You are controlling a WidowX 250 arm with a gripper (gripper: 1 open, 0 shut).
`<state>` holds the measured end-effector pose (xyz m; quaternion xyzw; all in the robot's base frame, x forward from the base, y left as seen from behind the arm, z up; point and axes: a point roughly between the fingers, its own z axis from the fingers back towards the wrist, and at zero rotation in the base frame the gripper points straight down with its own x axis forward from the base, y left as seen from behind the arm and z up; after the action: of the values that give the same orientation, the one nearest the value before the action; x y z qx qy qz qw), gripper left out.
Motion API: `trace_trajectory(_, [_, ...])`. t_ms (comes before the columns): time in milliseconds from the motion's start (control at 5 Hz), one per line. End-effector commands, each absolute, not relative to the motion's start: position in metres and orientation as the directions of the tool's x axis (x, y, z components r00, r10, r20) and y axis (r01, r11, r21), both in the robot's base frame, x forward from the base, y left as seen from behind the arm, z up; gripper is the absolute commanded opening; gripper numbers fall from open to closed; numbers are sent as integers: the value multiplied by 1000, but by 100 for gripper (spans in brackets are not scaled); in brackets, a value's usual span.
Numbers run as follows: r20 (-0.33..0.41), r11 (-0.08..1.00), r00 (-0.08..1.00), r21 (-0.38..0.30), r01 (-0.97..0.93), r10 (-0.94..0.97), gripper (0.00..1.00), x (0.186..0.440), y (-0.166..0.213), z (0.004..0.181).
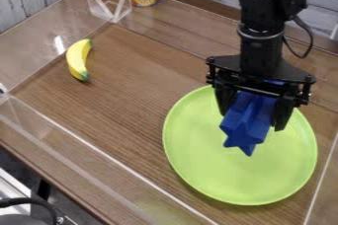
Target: Put the blue object in the green plate
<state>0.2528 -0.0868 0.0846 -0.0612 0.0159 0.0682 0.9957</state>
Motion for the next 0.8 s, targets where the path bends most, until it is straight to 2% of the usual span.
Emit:
trace_trajectory(0, [9,981,991,-140,-133,135,100,264,-90,97])
trace_trajectory(600, [5,981,991,-143,-134,136,100,264,-94,96])
